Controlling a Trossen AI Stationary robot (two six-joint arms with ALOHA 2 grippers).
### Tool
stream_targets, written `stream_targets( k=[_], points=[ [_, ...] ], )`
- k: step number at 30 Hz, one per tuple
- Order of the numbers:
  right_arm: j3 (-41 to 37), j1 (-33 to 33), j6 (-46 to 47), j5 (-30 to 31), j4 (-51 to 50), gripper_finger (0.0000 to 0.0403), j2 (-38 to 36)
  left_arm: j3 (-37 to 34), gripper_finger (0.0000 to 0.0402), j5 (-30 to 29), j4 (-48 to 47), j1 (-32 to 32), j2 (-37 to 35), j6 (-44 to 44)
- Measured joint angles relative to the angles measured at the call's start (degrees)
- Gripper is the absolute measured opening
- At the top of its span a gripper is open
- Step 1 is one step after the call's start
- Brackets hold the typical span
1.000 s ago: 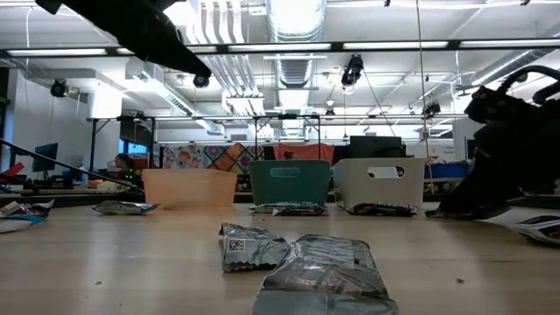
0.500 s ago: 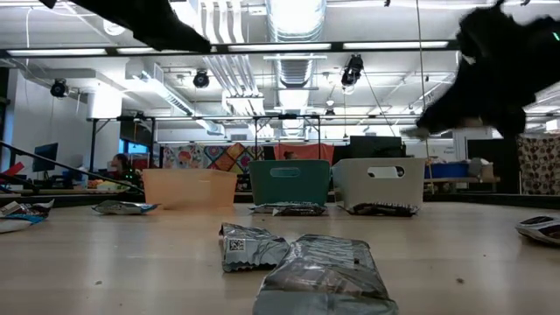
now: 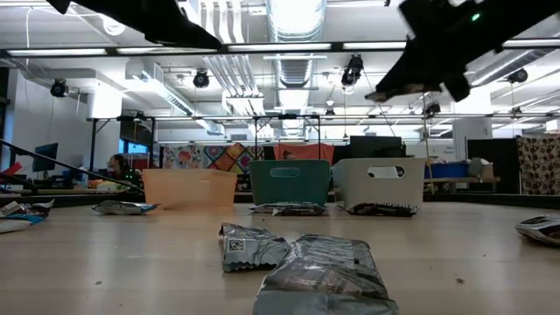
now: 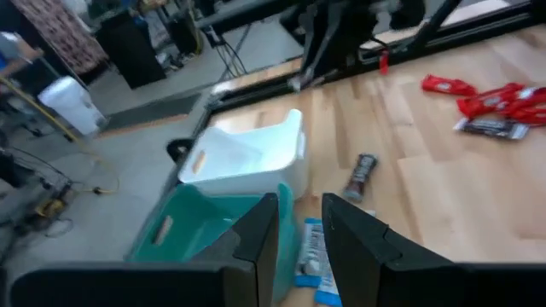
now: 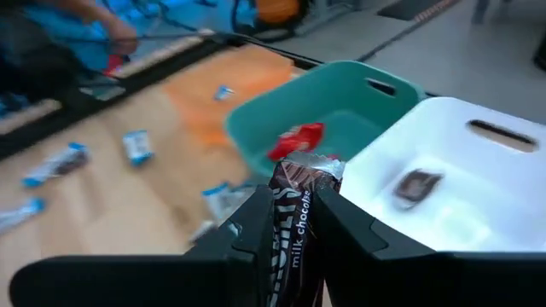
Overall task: Organize candy in baskets
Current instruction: Put the brown chocolate into the white bin, then put the white chocolate into the orange bin
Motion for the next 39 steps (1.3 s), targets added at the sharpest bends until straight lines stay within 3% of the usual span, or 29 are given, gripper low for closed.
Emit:
stream_targets(
  k=[7, 14, 20, 25, 30, 33, 39],
  points=[
    [-0.02, -15.96, -8.42, -12.69, 0.00, 0.0070, 0.08, 0.00, 0.0077, 5.88, 0.20, 4.23, 1.18, 5.01],
    [-0.02, -26.88, -12.74, -14.99, 0.05, 0.0070, 0.51, 0.00, 0.0077, 5.86, 0.20, 11.55, 3.99, 5.01],
    [-0.07, -30.01, -14.09, -15.15, 1.60, 0.0070, 2.88, 0.00, 0.0077, 7.38, 0.31, 17.37, 5.72, 4.97],
    [-0.07, -30.65, -14.00, -19.74, 5.44, 0.0070, 7.02, 0.00, 0.0077, 13.21, 0.86, 20.68, 6.01, 5.59],
    [0.13, -32.90, -11.53, -22.15, 7.59, 0.0088, 11.15, 0.05, 0.0077, 13.38, 3.63, 22.70, 5.99, 9.90],
    [1.15, -36.00, -6.92, -27.06, 7.39, 0.0110, 12.57, 0.88, 0.0077, 13.38, 5.22, 23.91, 5.99, 8.52],
    [4.93, -41.15, -1.84, -40.38, 7.02, 0.0139, 12.47, 0.98, 0.0077, 14.86, 11.69, 25.82, 3.63, -4.71]
  ],
)
